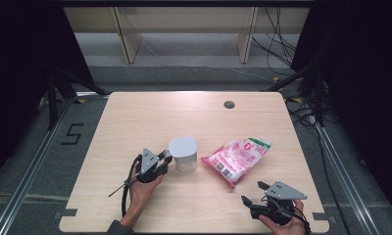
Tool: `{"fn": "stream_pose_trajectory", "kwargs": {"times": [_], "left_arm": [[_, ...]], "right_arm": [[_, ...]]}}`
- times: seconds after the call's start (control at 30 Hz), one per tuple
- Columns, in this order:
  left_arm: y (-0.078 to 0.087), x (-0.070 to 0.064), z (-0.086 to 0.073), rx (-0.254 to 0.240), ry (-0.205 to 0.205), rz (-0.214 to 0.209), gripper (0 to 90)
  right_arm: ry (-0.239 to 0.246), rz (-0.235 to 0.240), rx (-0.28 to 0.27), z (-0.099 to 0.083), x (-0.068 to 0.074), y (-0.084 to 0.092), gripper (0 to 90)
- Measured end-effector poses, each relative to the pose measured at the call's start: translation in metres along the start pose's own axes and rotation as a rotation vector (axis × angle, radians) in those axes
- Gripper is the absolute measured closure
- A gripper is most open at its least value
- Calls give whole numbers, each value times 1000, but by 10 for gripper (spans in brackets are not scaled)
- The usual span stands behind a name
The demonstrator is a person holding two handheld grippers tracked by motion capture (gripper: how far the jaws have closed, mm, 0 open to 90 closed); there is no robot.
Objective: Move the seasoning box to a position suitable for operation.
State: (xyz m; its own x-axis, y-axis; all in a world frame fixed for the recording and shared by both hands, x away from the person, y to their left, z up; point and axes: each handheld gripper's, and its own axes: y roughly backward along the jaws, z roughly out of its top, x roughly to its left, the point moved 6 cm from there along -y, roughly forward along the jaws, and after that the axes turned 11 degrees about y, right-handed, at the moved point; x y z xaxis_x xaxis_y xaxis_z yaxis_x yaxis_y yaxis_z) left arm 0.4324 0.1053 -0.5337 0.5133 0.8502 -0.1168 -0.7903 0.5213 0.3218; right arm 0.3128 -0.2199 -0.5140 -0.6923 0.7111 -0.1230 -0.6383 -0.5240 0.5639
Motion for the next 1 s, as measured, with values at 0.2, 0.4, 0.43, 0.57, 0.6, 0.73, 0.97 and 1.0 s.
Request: {"fn": "stream_pose_trajectory", "kwargs": {"times": [0.2,0.4,0.43,0.57,0.6,0.73,0.97,1.0], "left_arm": [[-6,-1,2,6,-42,-47,707],[-12,-2,4,23,-33,-42,715],[-12,-1,5,21,-40,-42,717],[-13,-3,4,19,-16,-59,717],[-12,-4,4,21,-9,-67,717],[-11,-6,3,28,-8,-72,717],[-10,-7,2,36,54,-92,702],[-10,-6,2,39,72,-100,694]], "right_arm": [[-3,-5,-7,1,0,1,246],[-26,-4,-4,0,2,1,245],[-17,-3,-6,0,1,1,245],[0,-6,-4,0,-1,1,246],[-3,-8,-4,0,-1,1,245],[1,-6,0,0,-1,2,246],[8,2,0,0,-1,1,246],[9,0,0,-1,-2,1,245]]}}
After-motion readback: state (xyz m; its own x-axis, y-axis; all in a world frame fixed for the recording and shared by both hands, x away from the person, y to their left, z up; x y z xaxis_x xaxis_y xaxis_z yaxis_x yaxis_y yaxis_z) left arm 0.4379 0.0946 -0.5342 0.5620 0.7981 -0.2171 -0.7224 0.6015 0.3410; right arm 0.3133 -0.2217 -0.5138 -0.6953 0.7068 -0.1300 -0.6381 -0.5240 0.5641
